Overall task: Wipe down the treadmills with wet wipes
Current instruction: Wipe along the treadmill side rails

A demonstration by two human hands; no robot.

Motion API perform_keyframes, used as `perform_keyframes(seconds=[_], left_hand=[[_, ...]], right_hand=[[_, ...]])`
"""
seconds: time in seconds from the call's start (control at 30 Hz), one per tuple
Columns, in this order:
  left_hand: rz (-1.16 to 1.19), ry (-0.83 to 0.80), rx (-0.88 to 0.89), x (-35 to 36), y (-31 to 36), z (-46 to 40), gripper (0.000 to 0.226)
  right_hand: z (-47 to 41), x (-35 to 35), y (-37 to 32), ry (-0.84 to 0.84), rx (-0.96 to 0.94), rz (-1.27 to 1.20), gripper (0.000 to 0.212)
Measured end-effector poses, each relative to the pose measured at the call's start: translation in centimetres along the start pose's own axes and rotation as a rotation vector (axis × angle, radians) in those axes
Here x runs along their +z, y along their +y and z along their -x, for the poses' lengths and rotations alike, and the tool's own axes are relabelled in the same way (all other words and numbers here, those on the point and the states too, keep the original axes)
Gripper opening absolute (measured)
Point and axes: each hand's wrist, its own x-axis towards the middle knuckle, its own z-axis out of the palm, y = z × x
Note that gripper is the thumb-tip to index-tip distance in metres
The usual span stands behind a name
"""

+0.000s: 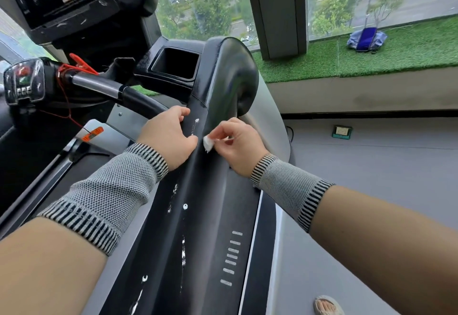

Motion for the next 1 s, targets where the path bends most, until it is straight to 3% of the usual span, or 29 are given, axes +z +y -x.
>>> perform_keyframes(seconds=[0.1, 0.23, 0.37, 0.43, 0.6, 0.83, 1.0], left_hand=[[-0.005, -0.004, -0.002, 0.1, 0.0, 0.0, 0.059], [-0.011, -0.002, 0.003, 0.0, 0.0, 0.0, 0.059], [-0.006, 0.005, 0.008, 0.0, 0.0, -0.1, 0.058], [-0.007, 0.006, 0.010, 0.0, 0.0, 0.0, 0.058], [0.009, -0.004, 0.009, 0.0, -0.1, -0.1, 0.058], [0.000, -0.012, 0.005, 0.0, -0.1, -0.2, 0.059], [-0.018, -0.009, 0.008, -0.1, 0.0, -0.1, 0.058]], right_hand=[[-0.5, -0.3, 1.6, 0.037, 0.103, 0.001, 0.033], [-2.2, 0.1, 3.7, 0.130, 0.352, -0.062, 0.024], [0.2, 0.9, 5.2, -0.015, 0.470, -0.068, 0.022], [0.4, 0.8, 5.1, -0.031, 0.481, -0.087, 0.021], [-2.6, 0.4, 3.9, 0.158, 0.442, -0.089, 0.020], [1.0, 1.1, 5.4, -0.154, 0.670, -0.278, 0.019], [-1.0, 0.5, 4.7, -0.007, 0.732, -0.361, 0.023]])
